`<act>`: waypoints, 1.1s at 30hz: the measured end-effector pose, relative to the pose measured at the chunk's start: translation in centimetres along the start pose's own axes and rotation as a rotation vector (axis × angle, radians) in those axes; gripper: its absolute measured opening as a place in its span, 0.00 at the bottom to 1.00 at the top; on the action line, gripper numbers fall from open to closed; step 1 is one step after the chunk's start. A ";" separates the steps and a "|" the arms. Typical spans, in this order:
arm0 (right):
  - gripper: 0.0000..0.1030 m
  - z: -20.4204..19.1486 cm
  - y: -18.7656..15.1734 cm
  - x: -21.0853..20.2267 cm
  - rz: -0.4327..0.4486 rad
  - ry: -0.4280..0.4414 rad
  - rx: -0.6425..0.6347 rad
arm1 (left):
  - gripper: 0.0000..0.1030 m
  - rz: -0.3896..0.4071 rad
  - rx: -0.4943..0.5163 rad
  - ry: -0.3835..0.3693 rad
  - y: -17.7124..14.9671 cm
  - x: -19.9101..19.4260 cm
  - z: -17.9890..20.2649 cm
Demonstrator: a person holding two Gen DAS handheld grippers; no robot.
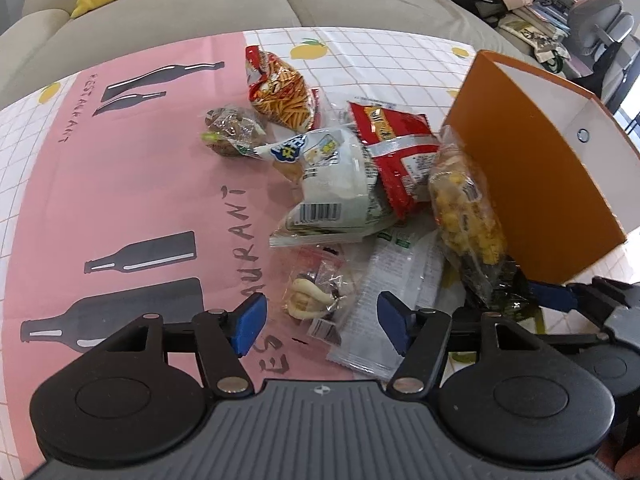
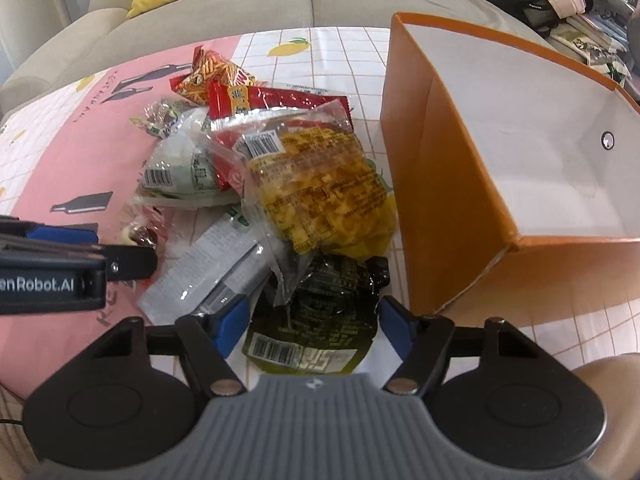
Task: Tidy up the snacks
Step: 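Grasp the clear candy bag with the left gripper while the right grasps the dark green pouch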
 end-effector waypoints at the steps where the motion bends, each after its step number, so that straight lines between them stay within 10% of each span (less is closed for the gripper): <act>1: 0.65 0.0 0.0 0.2 0.004 0.000 0.001 | 0.73 0.001 -0.002 0.001 0.0 0.2 -0.1; 33: 0.54 0.1 -1.8 -1.4 -0.094 0.081 0.083 | 0.48 0.036 -0.050 0.033 -0.7 -1.9 0.7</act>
Point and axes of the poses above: each gripper's, at about its wrist camera, not at the fingertips, and x roughly the way its jaws point, z to its right, y to its top, the point moved 8 cm from there along x, roughly the way its jaws point, and after that the axes turned 1 degree about -x, right-handed, at the moved point
